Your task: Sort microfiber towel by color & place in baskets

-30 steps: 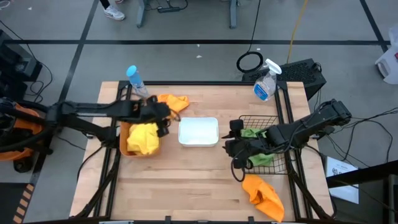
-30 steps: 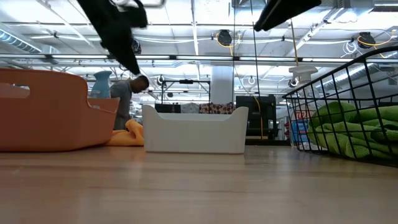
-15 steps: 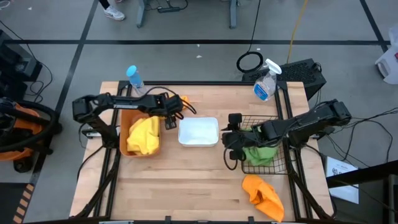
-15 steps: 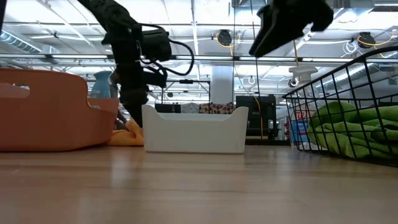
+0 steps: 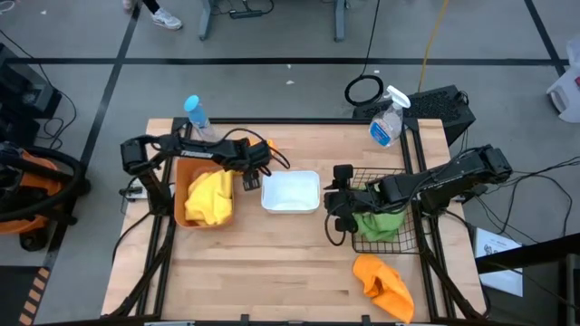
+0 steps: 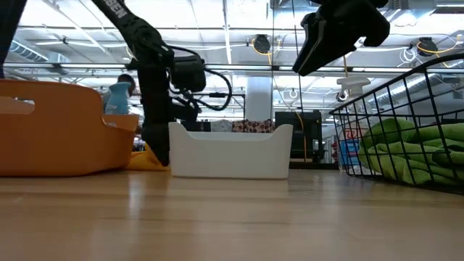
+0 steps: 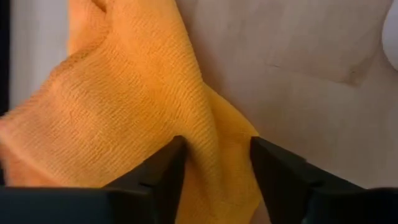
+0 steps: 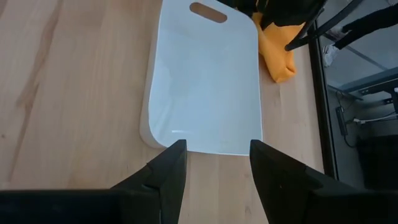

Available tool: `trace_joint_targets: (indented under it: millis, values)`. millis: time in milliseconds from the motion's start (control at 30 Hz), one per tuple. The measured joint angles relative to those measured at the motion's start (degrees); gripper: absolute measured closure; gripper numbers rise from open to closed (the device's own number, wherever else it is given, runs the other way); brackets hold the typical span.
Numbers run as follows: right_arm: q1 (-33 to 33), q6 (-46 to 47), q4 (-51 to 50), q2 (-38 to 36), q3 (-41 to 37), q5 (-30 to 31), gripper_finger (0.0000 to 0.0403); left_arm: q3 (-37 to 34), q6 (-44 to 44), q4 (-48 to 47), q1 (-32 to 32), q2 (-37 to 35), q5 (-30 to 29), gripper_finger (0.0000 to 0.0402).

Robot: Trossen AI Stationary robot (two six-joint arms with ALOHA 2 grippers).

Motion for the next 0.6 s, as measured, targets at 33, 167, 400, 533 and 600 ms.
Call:
trace_joint_targets:
  millis: [33, 167, 400, 533, 600]
  values:
    - [0.0, 0.0, 0.0, 0.0, 0.0, 0.0, 0.0235, 0.0, 0.0, 0.1, 0.0, 0.3, 0.2, 0.0227]
    - [0.0, -0.1, 0.0, 0.0, 0.0, -0.1, 0.0235, 0.0, 0.0, 0.3, 0.0, 0.5, 1.8, 0.0292]
    - [0.0, -0.6, 1.8, 0.0, 0.0, -1.6, 0.0235, 0.0, -0.2, 0.7, -0.1, 0.5, 1.7, 0.0391]
    - [0.0, -0.9, 2.7, 0.0, 0.0, -2.7, 0.0235, 0.2, -1.5, 1.3, -0.2, -0.2, 1.5, 0.0395]
    - [0.0, -0.9, 2.9, 0.0, 0.0, -3.0, 0.0235, 0.9, -2.5, 0.6, -0.2, -1.3, 0.7, 0.0396]
